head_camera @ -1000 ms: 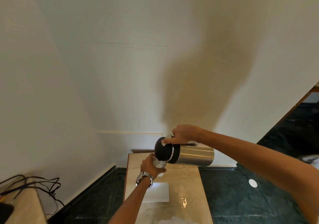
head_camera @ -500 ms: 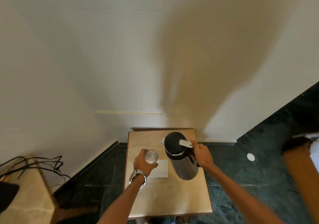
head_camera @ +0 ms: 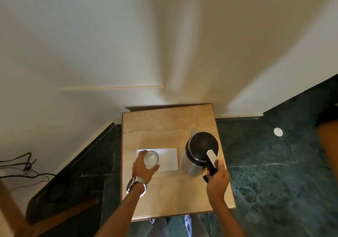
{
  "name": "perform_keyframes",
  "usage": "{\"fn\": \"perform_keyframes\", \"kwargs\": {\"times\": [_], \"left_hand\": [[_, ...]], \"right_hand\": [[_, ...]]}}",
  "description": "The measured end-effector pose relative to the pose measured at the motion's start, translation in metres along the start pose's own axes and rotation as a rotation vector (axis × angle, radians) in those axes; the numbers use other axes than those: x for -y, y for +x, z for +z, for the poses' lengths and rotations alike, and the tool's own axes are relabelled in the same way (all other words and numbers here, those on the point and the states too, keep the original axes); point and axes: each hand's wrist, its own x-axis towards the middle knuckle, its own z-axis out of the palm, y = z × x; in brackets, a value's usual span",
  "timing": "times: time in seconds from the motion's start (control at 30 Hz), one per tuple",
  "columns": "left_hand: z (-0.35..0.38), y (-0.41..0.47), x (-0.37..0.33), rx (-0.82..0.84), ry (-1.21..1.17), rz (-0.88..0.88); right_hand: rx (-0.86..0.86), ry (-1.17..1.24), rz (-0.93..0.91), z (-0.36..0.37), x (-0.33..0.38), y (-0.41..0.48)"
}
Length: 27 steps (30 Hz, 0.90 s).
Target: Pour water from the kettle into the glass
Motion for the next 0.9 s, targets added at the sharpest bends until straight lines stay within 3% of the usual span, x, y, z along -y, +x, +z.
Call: {"fn": "perform_keyframes", "kwargs": {"times": [0.13,0.37,0.53,0.7,0.9], "left_hand": [[0.054,0.036,0.051,0.016,0.043,-0.021],[0.057,0.056,0.059,0.001,0.049,-0.005],[0.071,0.065,0.078,-0.006,0.067,0.006],[0.075,0.069,0.082,-0.031,0.063,0.03],[0.069,0.056,0.073,0.023,0.094,0.026]], "right_hand": [[-0.071,0.022,-0.029,0.015,-0.05,0.042],[-0.059,0.127,-0.082,0.037,-0.037,0.046],[-0.094,0.112,-0.09,0.034,-0.069,0.052],[-0.018,0.013,-0.134,0.022,-0.094,0.043],[0.208,-0.125,-0.193,0.005,-0.109,0.03]]}}
